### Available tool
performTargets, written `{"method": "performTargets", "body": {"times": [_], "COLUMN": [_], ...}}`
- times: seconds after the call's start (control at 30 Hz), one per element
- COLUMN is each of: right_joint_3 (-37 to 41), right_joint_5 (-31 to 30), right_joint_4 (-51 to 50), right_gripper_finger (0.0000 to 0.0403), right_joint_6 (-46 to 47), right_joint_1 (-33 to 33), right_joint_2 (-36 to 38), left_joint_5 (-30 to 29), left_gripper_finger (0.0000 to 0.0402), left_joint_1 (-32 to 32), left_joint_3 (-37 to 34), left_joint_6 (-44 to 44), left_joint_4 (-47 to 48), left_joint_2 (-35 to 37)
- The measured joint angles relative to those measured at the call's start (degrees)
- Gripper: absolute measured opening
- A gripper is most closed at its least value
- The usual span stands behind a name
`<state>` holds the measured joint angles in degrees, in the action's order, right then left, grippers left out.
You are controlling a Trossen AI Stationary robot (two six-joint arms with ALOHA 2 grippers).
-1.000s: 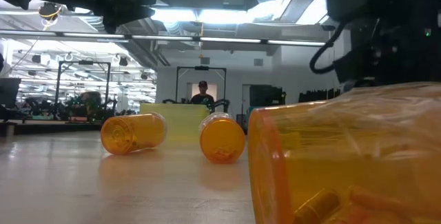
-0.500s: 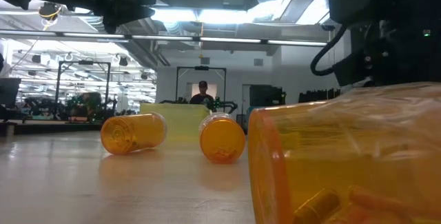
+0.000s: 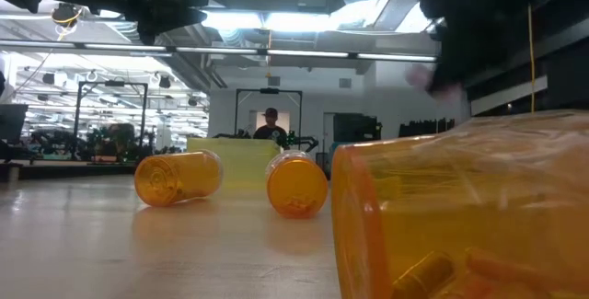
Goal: Pick and place medicine bottles into bin by pill shape (circle, oval)
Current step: Put the purple pill bottle into the blue bin
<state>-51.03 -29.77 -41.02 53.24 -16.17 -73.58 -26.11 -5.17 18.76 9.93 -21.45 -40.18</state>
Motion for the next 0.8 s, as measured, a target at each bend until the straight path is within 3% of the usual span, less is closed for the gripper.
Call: {"method": "performTargets", "body": {"times": [0.17, 0.27, 0.37, 0.6, 0.7, 0.8], "right_joint_3": [-0.04, -0.06, -0.15, -0.13, -0.13, -0.11], "right_joint_5": [-11.52, -11.92, -7.74, 9.3, 15.04, 17.01], "right_joint_4": [14.57, 24.41, 28.91, 25.9, 25.87, 25.82], "right_gripper_finger": [0.0088, 0.0088, 0.0088, 0.009, 0.0095, 0.01], "right_joint_6": [-10.11, -20.94, -24.54, -17.59, -18.59, -18.89], "right_joint_1": [2.39, 5.45, 10.08, 22.09, 24.58, 25.54], "right_joint_2": [3.47, 2.84, 1.37, -2.26, -4.57, -7.0], "left_joint_5": [-0.03, -0.14, -0.46, -0.48, -0.47, -0.46], "left_gripper_finger": [0.0165, 0.0165, 0.0165, 0.0165, 0.0165, 0.0165], "left_joint_1": [0.01, 0.0, 0.02, 0.01, 0.0, 0.0], "left_joint_3": [0.0, 0.0, 0.0, 0.0, 0.0, 0.0], "left_joint_6": [0.0, 0.0, 0.0, 0.0, 0.02, 0.02], "left_joint_4": [0.0, 0.0, -0.02, -0.08, -0.07, -0.07], "left_joint_2": [0.0, 0.02, 0.02, 0.01, 0.01, 0.0]}}
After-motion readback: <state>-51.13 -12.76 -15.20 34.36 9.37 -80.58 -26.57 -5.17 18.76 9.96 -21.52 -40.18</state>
